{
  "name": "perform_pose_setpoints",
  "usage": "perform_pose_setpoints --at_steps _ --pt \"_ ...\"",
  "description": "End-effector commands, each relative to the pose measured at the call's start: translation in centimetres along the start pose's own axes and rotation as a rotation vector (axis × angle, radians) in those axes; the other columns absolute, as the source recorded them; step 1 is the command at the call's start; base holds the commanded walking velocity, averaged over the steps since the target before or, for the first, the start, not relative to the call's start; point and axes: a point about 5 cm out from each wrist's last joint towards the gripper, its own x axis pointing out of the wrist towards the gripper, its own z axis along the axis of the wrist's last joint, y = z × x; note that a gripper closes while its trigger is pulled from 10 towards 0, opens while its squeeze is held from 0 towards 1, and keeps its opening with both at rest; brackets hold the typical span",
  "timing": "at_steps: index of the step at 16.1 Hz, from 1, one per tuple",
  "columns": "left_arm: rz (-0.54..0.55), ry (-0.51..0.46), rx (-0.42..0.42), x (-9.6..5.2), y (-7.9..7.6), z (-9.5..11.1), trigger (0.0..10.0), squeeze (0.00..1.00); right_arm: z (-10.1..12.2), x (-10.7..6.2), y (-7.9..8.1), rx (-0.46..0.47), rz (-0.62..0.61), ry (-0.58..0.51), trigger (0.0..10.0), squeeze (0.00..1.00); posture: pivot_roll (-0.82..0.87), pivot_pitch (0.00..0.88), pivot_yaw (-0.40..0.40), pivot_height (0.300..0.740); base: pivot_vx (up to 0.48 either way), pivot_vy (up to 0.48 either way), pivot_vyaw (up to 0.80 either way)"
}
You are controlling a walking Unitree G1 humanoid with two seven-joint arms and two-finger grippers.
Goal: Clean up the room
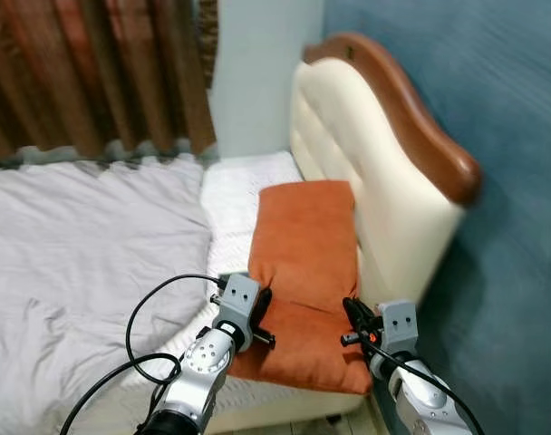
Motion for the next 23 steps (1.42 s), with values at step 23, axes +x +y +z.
perform_pose_setpoints --at_steps 23 --pt "0.272 0.064 -0.087 -0.4 4.9 -0.8 10.0 0.00 -1.3 -2.7 -1.8 -0.028 -0.067 0.093 10.0 0.00 -0.10 0.033 -0.021 0.740 0.389 0.000 0.00"
